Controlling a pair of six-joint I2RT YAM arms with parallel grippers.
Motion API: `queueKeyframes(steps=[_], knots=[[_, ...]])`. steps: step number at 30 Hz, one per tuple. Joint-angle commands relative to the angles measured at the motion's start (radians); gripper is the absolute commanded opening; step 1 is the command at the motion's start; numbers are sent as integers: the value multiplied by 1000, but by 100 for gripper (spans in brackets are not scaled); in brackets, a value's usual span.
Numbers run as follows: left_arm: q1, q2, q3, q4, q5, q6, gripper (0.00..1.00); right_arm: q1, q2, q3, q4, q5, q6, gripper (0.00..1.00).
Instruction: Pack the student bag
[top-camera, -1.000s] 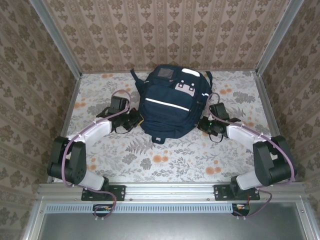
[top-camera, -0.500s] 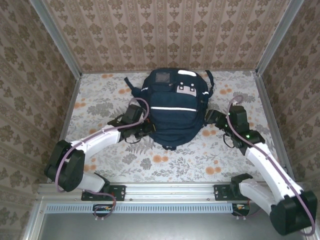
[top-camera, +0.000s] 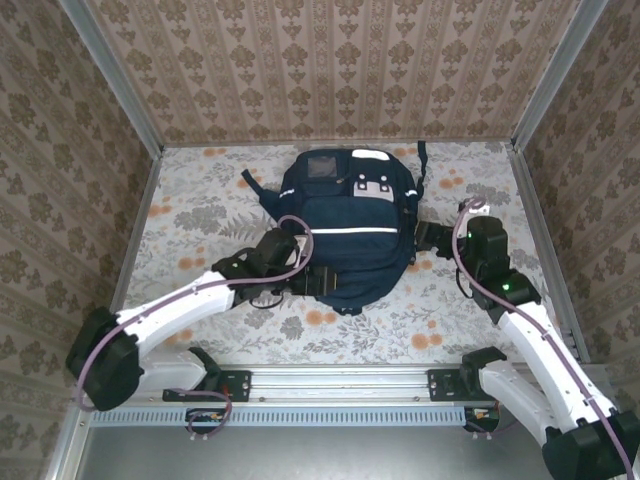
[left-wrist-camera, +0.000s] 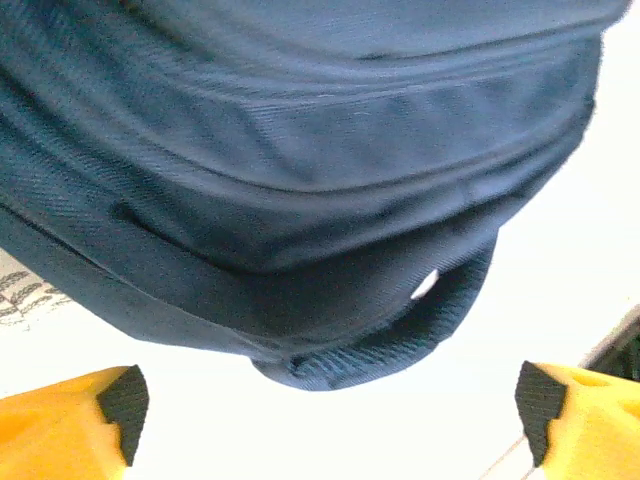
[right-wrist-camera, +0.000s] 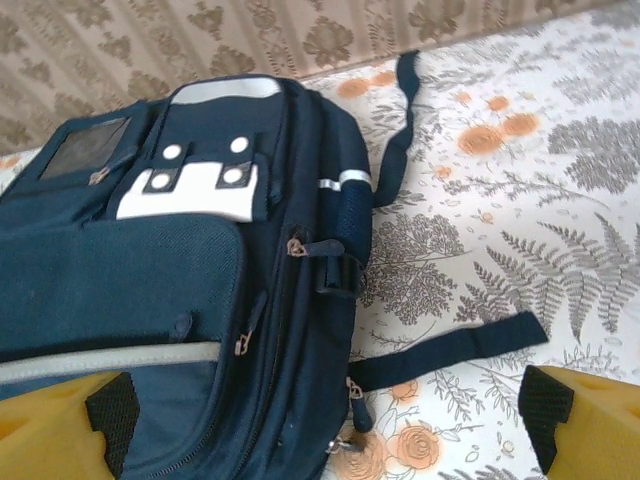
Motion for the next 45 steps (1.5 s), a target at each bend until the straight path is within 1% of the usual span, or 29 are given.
queueKeyframes(steps=[1, 2, 3, 4, 5, 6, 7, 8, 9, 10, 11, 12, 14, 16, 17, 18, 21, 23, 25, 26, 27, 28, 29, 30, 31, 32, 33, 35, 45], knots=[[26, -115, 119, -93, -152, 155, 100, -1, -67, -81, 186, -31, -203, 100], [35, -139, 153, -136, -266, 181, 100, -1, -74, -116, 238, -8, -226, 100], [42, -163, 177, -165, -414, 223, 100, -1, -76, -158, 306, 27, -251, 100], [46, -185, 184, -167, -563, 250, 100, -1, -74, -193, 373, 58, -278, 100], [70, -210, 183, -144, -681, 293, 100, -3, -67, -245, 460, 95, -315, 100], [104, -236, 157, -68, -723, 389, 100, -7, -50, -300, 559, 138, -342, 100], [131, -264, 107, 35, -725, 501, 100, -16, -28, -344, 641, 175, -347, 100], [160, -293, 33, 187, -708, 605, 100, -34, 10, -380, 716, 212, -323, 100], [209, -312, -52, 319, -698, 674, 100, -62, 57, -395, 763, 226, -287, 100], [268, -317, -113, 400, -704, 653, 100, -82, 99, -395, 780, 218, -277, 100], [365, -319, -168, 448, -667, 584, 100, -97, 151, -389, 792, 218, -277, 100], [479, -315, -219, 481, -556, 538, 100, -108, 203, -389, 824, 222, -278, 100], [614, -265, -294, 563, -413, 557, 100, -136, 287, -394, 889, 217, -276, 100], [665, -178, -320, 583, -412, 634, 100, -180, 364, -399, 942, 204, -245, 100], [692, -127, -336, 604, -425, 636, 100, -199, 382, -383, 919, 210, -227, 100], [729, -84, -355, 640, -426, 595, 100, -221, 394, -360, 888, 161, -216, 100], [820, 4, -426, 863, -329, 520, 100, -282, 476, -390, 1089, 10, -191, 100], [827, 69, -435, 1016, -334, 530, 100, -303, 530, -378, 1133, -64, -165, 100], [827, 132, -370, 973, -300, 599, 100, -302, 670, -425, 1360, -110, -166, 100], [818, 180, -378, 1082, -262, 667, 100, -299, 763, -445, 1491, -135, -178, 100], [826, 231, -405, 1164, -233, 671, 100, -299, 817, -455, 1595, -161, -181, 100], [830, 288, -451, 1282, -257, 655, 100, -300, 783, -440, 1507, -178, -189, 100], [828, 364, -503, 1490, -302, 660, 100, -293, 724, -398, 1343, -162, -198, 100], [830, 361, -514, 1525, -290, 659, 100, -282, 726, -353, 1252, -125, -196, 100], [824, 326, -467, 1375, -278, 655, 100, -274, 749, -331, 1260, -123, -203, 100], [819, 332, -381, 1221, -263, 671, 100, -259, 749, -303, 1210, -112, -219, 100], [799, 335, -365, 1183, -266, 697, 100, -232, 740, -266, 1114, -60, -236, 100], [799, 337, -366, 1187, -278, 693, 100, -201, 748, -256, 1113, -11, -257, 100], [797, 333, -368, 1188, -278, 694, 100, -198, 743, -260, 1114, -11, -262, 100]])
